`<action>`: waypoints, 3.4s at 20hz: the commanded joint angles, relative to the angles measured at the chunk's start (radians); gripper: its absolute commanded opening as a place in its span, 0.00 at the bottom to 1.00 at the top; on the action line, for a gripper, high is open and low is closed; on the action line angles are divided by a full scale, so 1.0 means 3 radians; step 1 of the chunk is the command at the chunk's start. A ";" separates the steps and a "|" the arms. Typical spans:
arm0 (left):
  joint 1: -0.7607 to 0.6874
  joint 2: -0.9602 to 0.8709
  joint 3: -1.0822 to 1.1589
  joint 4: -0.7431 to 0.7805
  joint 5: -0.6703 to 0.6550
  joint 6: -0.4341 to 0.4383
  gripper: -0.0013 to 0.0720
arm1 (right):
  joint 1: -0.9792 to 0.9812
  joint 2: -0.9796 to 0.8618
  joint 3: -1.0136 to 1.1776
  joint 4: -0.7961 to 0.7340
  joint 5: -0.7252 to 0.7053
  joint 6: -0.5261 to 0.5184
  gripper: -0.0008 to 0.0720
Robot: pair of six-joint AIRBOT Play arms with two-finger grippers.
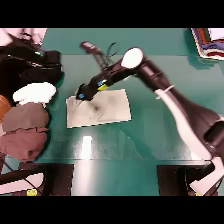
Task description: Fold the shirts.
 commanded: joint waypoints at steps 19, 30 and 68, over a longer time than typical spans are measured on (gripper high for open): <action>0.0394 0.0388 -0.0290 -0.0217 -0.0058 0.0122 0.05 | -0.1706 0.0441 -0.2544 0.0409 -0.0221 0.0089 0.88; 0.0350 0.0388 -0.0290 -0.0211 -0.0083 0.0123 0.05 | -0.0860 -0.0319 -0.1265 0.0373 -0.0168 -0.0022 0.03; -0.0412 0.0388 -0.0290 -0.0201 0.0234 -0.0055 0.05 | -0.5264 0.2377 -0.2298 -0.1110 0.0067 0.0856 0.96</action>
